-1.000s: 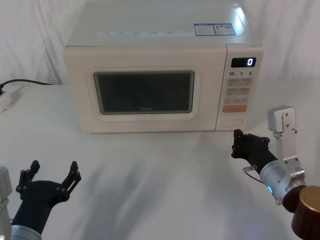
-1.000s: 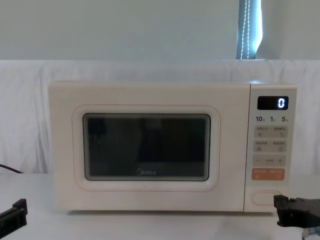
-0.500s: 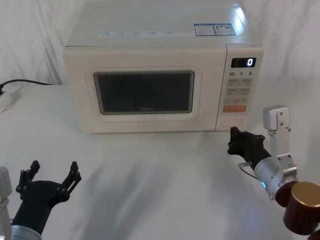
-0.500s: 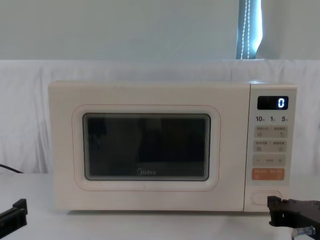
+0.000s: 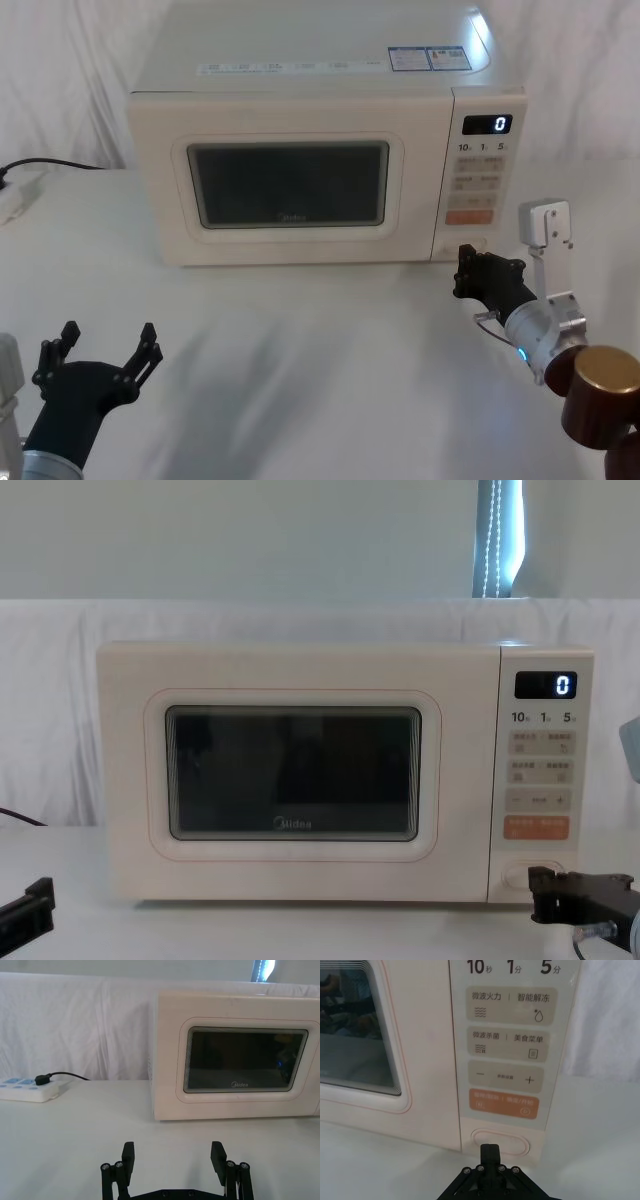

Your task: Press the button to open the microwave door with one hand; close the microwave door with the other hand.

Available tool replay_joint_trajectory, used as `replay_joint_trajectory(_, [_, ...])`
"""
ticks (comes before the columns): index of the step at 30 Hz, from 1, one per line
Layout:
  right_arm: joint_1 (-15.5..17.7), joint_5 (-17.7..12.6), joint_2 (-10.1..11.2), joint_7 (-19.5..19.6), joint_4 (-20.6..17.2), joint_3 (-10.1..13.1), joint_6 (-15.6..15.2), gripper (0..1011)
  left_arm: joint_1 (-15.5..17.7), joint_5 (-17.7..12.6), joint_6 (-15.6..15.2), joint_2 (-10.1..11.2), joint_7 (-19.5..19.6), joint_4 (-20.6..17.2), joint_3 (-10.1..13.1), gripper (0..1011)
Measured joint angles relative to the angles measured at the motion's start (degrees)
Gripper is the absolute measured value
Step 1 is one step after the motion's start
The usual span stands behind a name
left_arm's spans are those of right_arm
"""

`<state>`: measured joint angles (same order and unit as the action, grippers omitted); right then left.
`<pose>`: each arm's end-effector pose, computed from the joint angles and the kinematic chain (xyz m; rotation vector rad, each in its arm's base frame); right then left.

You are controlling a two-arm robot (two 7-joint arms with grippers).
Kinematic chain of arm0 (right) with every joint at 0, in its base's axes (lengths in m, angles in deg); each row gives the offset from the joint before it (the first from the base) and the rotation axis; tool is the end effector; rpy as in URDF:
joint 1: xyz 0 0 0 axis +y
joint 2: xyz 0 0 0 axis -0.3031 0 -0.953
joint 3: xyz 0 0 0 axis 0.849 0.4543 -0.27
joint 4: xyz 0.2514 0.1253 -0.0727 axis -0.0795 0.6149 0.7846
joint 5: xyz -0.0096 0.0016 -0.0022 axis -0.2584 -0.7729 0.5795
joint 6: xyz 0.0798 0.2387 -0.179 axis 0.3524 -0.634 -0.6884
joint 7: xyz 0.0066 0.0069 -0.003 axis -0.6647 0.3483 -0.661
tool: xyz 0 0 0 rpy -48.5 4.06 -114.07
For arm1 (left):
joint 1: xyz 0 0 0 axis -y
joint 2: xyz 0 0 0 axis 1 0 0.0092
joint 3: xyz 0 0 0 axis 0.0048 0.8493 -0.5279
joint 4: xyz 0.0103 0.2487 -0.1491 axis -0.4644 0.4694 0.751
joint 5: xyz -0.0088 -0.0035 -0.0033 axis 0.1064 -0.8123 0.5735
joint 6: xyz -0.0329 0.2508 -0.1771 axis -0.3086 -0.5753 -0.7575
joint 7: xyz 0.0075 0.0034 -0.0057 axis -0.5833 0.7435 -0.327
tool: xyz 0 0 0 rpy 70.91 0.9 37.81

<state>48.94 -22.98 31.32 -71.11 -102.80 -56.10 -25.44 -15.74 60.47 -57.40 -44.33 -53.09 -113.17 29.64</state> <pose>0.4368 0.0127 -0.3148 -0.0805 0.0442 -1.2847 0.2530 0.0374 -0.2853 -0.0383 0.0140 1.4459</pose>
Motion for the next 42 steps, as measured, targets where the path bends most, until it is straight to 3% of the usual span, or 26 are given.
replay_joint_trajectory(19, [-3.6,0.8,-0.3,0.2,5.3,0.7,0.7,0,0.0,0.0,0.0,0.0,0.0,0.0,0.0,1001])
replay_joint_trajectory(42, [-4.6,0.8,-0.7,0.2,7.0,1.3,1.3,0,0.0,0.0,0.0,0.0,0.0,0.0,0.0,1001])
